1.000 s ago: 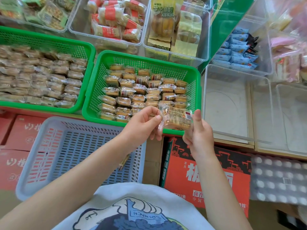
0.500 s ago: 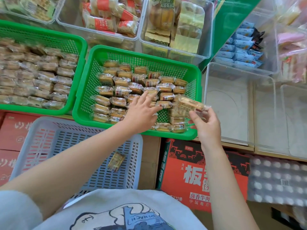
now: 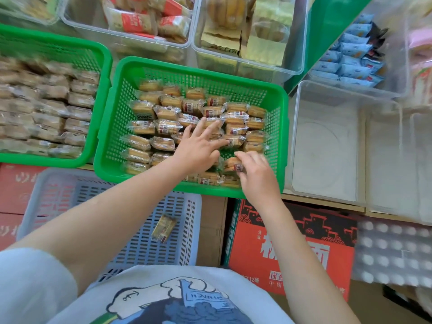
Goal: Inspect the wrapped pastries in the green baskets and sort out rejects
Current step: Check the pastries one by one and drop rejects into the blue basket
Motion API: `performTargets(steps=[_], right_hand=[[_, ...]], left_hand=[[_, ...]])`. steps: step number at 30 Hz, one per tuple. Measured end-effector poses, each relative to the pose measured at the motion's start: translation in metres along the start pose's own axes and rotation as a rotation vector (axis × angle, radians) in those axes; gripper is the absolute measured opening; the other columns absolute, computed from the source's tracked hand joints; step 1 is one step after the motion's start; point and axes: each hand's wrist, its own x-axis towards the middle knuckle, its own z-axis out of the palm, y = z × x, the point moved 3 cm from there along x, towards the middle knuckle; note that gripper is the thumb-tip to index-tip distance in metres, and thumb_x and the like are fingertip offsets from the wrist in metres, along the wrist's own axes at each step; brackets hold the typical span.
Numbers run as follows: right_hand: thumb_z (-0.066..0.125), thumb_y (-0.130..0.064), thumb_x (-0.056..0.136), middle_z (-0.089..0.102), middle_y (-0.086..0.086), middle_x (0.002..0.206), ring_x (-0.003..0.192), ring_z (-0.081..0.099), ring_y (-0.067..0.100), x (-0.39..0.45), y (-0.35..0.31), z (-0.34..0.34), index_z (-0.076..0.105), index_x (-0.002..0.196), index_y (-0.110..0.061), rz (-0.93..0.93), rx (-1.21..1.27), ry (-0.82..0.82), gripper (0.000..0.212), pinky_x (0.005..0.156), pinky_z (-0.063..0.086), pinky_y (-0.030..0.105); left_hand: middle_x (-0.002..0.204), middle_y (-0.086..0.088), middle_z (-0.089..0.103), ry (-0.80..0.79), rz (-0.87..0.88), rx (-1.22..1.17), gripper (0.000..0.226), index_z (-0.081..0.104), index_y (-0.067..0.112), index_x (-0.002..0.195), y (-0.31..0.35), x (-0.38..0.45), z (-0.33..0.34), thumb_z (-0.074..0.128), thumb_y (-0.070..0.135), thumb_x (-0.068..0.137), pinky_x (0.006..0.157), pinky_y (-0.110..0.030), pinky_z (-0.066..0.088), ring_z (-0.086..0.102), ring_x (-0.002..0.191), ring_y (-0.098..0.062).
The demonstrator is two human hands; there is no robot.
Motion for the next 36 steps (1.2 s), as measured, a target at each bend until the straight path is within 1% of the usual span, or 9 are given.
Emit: performTargets(steps=[5,9,13,15,17,20,25,32,36], right_hand=[[0.061,0.006,0.084,0.061,0.006,0.106,0.099,0.053,0.030,0.013,-0.007,0.016,0.061,0.106,-0.011,-0.043,-0.228,-0.016,0.028,0.078,0.041,0.040],[0.068,-0.001,0.085,0.059,0.013,0.109,0.101,0.054,0.033,0.016,-0.001,0.016,0.069,0.104,-0.008,0.015,-0.258,0.024,0.021,0.079,0.044,0.043],[0.060,-0.016,0.096,0.060,0.007,0.105,0.092,0.057,0.027,0.010,0.001,0.001,0.063,0.105,-0.010,0.083,-0.081,-0.060,0.011,0.069,0.047,0.037],[0.060,-0.024,0.097,0.061,0.003,0.099,0.089,0.058,0.025,0.006,0.009,0.000,0.063,0.098,-0.013,0.153,-0.123,-0.183,0.012,0.068,0.049,0.035],[0.063,-0.030,0.094,0.062,0.002,0.101,0.091,0.060,0.024,0.003,0.014,0.003,0.064,0.098,-0.016,0.212,-0.198,-0.288,0.015,0.073,0.053,0.036],[0.066,-0.033,0.093,0.062,0.003,0.105,0.095,0.061,0.026,0.002,0.014,0.008,0.065,0.105,-0.017,0.274,-0.237,-0.309,0.020,0.074,0.053,0.036],[0.067,-0.022,0.092,0.065,0.006,0.106,0.093,0.062,0.027,0.007,0.009,0.011,0.069,0.103,-0.015,0.326,-0.185,-0.314,0.014,0.073,0.052,0.035],[0.052,-0.015,0.098,0.053,0.004,0.106,0.092,0.053,0.023,-0.005,0.009,0.005,0.061,0.097,-0.016,0.346,0.005,-0.310,0.010,0.074,0.040,0.032],[0.042,-0.016,0.097,0.055,0.005,0.099,0.087,0.051,0.021,-0.010,0.010,-0.007,0.054,0.095,-0.013,0.448,0.272,-0.356,0.012,0.070,0.039,0.035]], left_hand=[[0.169,0.004,-0.006,-0.008,-0.006,-0.079,0.046,0.037,0.046,0.150,0.001,-0.001,0.002,0.029,0.043,0.104,0.121,-0.057,-0.001,-0.016,0.154,-0.026],[0.169,-0.001,0.000,0.046,0.006,-0.049,0.049,0.037,0.042,0.150,0.006,-0.006,0.002,0.037,0.050,0.102,0.122,-0.056,0.001,-0.009,0.155,-0.028],[0.149,-0.011,0.048,0.262,0.201,-0.051,0.041,0.065,0.021,0.127,0.022,-0.032,0.003,0.046,0.034,0.094,0.109,-0.056,0.036,0.038,0.140,-0.034],[0.138,-0.011,0.058,0.298,0.262,-0.031,0.035,0.070,0.017,0.120,0.026,-0.046,0.012,0.051,0.031,0.094,0.104,-0.053,0.041,0.048,0.132,-0.033],[0.143,-0.007,0.055,0.254,0.253,-0.032,0.036,0.066,0.017,0.129,0.029,-0.057,0.023,0.052,0.032,0.099,0.110,-0.049,0.034,0.043,0.138,-0.029],[0.163,0.001,0.030,0.125,0.171,-0.068,0.048,0.050,0.024,0.146,0.027,-0.066,0.037,0.035,0.045,0.106,0.119,-0.044,0.016,0.018,0.152,-0.020],[0.167,0.003,0.017,0.062,0.129,-0.008,0.053,0.049,0.033,0.146,0.022,-0.065,0.037,0.024,0.055,0.105,0.120,-0.045,0.008,0.007,0.154,-0.019],[0.155,-0.004,0.040,0.135,0.123,-0.122,0.038,0.071,0.031,0.121,0.015,-0.069,0.035,0.040,0.046,0.104,0.117,-0.048,0.019,0.024,0.146,-0.026],[0.153,-0.004,0.043,0.147,0.074,-0.140,0.037,0.073,0.027,0.119,0.016,-0.069,0.032,0.042,0.041,0.104,0.117,-0.046,0.020,0.026,0.145,-0.025]])
